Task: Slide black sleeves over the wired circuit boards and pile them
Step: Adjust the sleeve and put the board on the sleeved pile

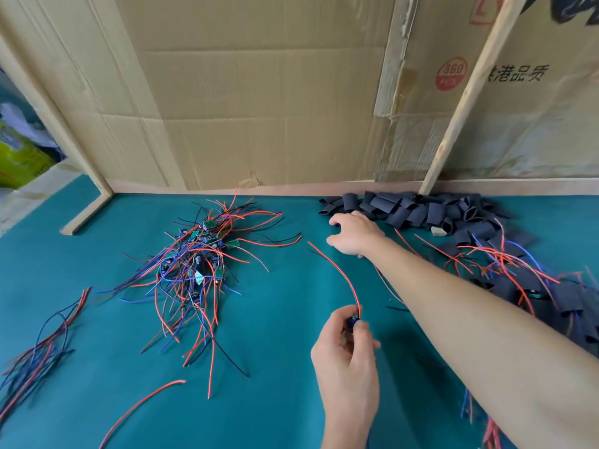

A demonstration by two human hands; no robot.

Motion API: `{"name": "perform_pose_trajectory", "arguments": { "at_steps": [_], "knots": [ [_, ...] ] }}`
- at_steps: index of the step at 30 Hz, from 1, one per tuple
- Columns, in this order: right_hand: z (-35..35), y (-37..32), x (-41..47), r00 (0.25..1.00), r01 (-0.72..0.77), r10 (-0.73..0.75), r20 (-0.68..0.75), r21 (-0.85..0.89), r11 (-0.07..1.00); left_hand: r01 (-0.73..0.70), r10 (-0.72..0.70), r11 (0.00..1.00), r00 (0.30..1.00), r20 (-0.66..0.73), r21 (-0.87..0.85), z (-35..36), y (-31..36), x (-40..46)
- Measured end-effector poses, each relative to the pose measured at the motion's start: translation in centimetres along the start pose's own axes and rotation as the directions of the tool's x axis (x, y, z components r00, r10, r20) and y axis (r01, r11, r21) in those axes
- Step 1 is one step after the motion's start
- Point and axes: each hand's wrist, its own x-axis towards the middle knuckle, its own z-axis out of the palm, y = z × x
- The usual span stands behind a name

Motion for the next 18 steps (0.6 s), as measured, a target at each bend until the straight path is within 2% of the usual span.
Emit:
{"name": "perform_pose_trajectory", "arguments": {
  "at_steps": [5, 9, 11, 14, 18],
  "knots": [
    [-0.4, 1.4, -3.3, 0.977, 0.065, -0.01, -0.214, 0.251, 0.966, -0.015, 0.015, 0.999, 1.0, -0.002, 0.036, 0.1, 0.0, 0.0],
    [0.2, 2.5, -9.8, 0.981, 0.155, -0.059, -0.186, 0.559, 0.815, -0.021, 0.023, 0.998, 0.999, -0.031, 0.059, 0.2, 0.2, 0.0],
    [0.4, 3.4, -13.1, 0.981, 0.192, -0.135, -0.137, 0.708, 0.679, -0.018, 0.022, 0.998, 0.998, -0.062, 0.068, 0.2, 0.4, 0.0],
    [0.8, 4.7, -17.0, 0.977, 0.152, -0.201, -0.071, 0.894, 0.422, -0.009, 0.014, 0.999, 0.996, -0.088, 0.054, 0.2, 0.6, 0.0],
    [2.2, 6.0, -19.4, 0.977, 0.063, -0.212, -0.011, 0.969, 0.239, -0.034, 0.039, 0.994, 0.998, -0.047, 0.107, 0.1, 0.5, 0.0]
  ]
}}
